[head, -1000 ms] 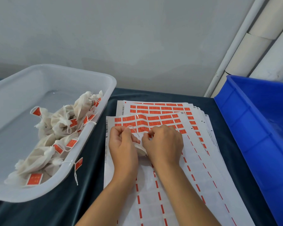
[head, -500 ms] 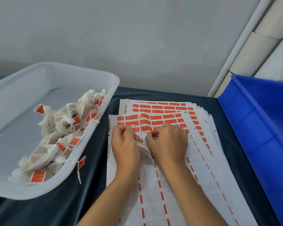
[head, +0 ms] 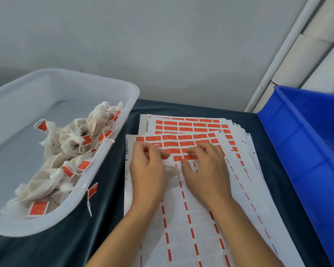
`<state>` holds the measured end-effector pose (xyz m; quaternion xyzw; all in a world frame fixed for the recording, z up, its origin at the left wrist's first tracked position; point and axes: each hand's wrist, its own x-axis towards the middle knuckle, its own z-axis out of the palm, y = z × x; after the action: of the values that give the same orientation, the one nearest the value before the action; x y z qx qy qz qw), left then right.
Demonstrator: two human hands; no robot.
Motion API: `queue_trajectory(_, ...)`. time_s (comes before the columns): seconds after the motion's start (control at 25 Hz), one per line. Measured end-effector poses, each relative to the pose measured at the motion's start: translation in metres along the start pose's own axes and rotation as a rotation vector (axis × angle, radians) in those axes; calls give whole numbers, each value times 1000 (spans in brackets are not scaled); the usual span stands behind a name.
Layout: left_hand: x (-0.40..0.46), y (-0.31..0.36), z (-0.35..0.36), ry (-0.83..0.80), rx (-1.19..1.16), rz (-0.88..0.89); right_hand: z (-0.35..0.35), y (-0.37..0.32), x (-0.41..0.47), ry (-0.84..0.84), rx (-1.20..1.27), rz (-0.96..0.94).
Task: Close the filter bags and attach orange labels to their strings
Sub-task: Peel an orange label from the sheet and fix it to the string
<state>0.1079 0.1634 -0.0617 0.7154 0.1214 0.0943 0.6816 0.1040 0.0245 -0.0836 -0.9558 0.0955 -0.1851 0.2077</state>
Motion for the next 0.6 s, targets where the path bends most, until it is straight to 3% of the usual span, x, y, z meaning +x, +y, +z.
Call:
queue_trajectory(0.12, 3, 0, -5, -179, 488, 167, -4, 1, -2, -40, -82, -6)
queue_trajectory(0.2, 6, -2, -8, -214, 640, 210, -8, 2, 0, -58, -90, -18)
queue_trajectory(0.6, 13, -11, -16, -277, 501, 247, 2, -8, 2, 1, 49, -33)
